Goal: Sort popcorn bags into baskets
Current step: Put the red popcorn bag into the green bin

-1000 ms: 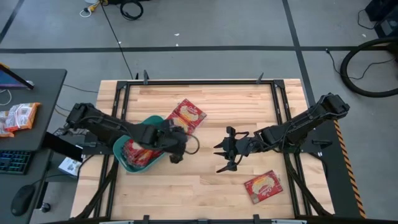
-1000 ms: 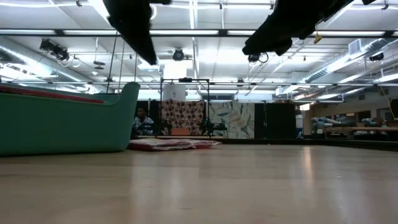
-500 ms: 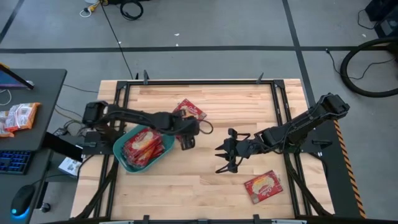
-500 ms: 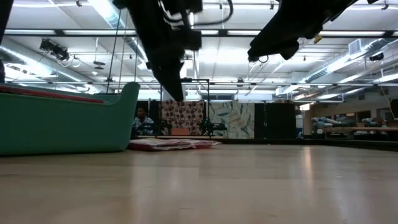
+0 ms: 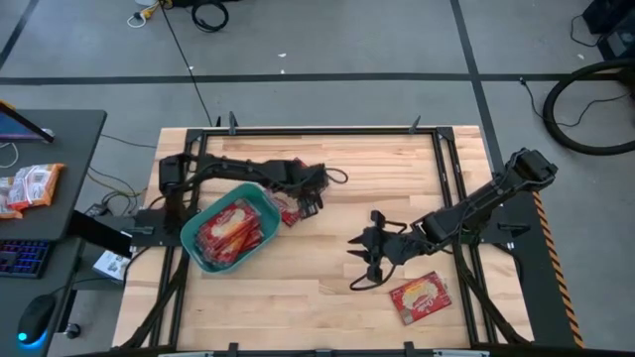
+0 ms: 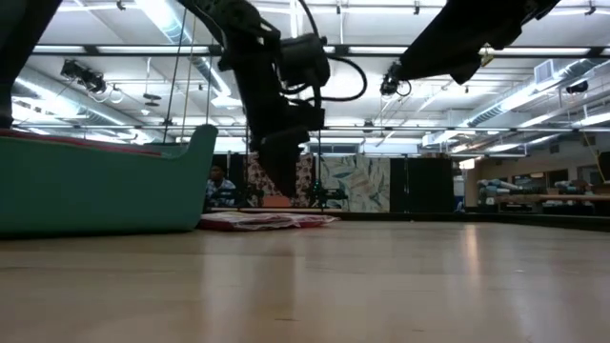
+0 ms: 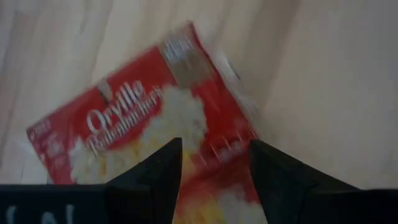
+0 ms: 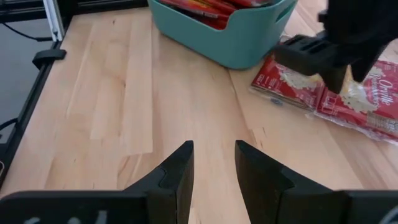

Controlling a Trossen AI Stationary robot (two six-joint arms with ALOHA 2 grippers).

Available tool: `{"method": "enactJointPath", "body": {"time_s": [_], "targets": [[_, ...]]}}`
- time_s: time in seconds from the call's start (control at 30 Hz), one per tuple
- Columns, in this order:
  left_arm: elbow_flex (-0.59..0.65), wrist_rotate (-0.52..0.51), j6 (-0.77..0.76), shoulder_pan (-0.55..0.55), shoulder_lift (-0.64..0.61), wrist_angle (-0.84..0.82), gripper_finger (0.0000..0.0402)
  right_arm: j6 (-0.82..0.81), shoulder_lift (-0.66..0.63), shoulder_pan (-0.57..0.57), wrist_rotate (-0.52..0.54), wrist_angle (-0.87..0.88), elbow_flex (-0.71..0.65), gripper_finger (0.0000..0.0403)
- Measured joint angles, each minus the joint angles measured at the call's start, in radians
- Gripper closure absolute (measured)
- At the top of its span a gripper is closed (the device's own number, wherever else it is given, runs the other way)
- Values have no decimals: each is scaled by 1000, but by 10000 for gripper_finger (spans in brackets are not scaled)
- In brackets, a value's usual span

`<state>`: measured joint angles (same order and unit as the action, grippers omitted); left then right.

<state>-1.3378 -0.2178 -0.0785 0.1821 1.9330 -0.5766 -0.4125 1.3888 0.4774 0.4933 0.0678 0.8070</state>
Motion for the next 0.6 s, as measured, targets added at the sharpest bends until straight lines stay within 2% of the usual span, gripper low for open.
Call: {"method": "enactJointPath", "body": {"time_s": [0.17, 0.27, 0.6], "targets": [[-7, 46, -19, 48, 27, 13, 214, -14, 0, 32, 26, 11, 0, 281], [-6, 70, -41, 32, 25, -66, 214, -20, 0, 45, 38, 11, 0, 281], [-7, 16, -22, -18, 23, -70, 214, -8, 0, 38, 40, -5, 0, 281]]}}
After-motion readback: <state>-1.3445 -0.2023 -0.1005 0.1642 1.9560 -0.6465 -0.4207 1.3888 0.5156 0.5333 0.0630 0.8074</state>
